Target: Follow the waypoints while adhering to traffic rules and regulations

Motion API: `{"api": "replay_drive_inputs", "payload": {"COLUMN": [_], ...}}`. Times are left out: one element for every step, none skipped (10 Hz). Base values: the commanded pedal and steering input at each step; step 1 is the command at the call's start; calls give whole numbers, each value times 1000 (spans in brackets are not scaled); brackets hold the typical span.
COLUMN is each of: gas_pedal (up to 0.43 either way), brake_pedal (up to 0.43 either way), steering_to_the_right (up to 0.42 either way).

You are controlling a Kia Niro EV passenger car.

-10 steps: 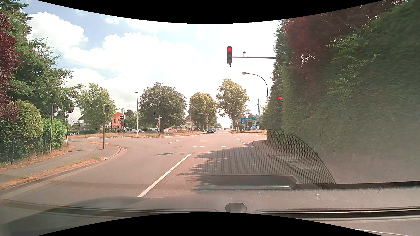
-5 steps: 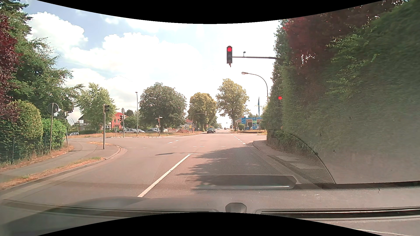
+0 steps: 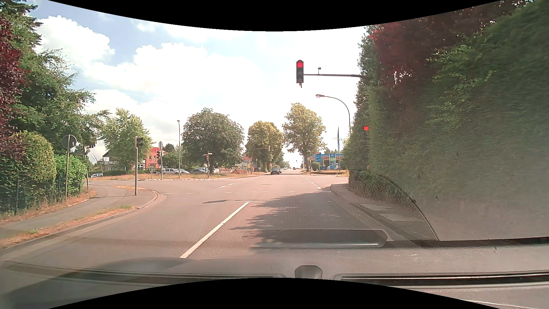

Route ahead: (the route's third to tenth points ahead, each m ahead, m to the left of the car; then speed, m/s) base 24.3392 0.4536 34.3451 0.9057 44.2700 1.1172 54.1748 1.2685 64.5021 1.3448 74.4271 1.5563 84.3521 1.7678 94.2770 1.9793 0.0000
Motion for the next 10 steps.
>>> {"api": "replay_drive_inputs", "payload": {"gas_pedal": [0,0,0,0,0,0,0,0,0,0], "brake_pedal": [561,561,561,561,555,555,555,555,561,555], "steering_to_the_right": [4,4,4,4,4,4,4,4,4,3]}}
